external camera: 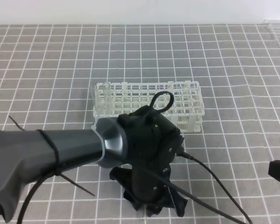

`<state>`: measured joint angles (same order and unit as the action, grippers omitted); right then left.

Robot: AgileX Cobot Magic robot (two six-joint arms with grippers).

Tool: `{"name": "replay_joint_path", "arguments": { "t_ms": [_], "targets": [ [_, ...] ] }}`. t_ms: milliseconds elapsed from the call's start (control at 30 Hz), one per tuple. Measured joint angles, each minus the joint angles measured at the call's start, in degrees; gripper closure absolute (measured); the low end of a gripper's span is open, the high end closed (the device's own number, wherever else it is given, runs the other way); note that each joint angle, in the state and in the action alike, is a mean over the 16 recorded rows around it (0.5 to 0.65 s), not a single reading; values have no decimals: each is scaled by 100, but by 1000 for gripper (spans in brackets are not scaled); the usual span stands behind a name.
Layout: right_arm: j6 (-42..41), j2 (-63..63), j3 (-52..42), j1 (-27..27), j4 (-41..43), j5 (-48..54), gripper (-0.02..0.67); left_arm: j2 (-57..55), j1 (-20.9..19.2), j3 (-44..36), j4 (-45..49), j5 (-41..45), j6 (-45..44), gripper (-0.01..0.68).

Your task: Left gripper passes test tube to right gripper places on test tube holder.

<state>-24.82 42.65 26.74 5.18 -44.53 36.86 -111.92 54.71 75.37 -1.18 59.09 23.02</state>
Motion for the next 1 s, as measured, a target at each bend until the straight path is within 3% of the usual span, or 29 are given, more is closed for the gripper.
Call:
{"name": "replay_joint_path", "arguments": {
  "t_ms": [433, 800, 1000],
  "targets": [
    [0, 0, 0, 0, -16, 58, 662, 79, -3, -3, -9, 151, -899, 574],
    [3, -1, 204, 0, 23, 467, 662, 932, -4, -88, 121, -170, -1311, 605],
    [14, -4, 496, 0, 39, 832, 662, 1833, -24, -637, 322, -824, -1305, 605]
  ]
}}
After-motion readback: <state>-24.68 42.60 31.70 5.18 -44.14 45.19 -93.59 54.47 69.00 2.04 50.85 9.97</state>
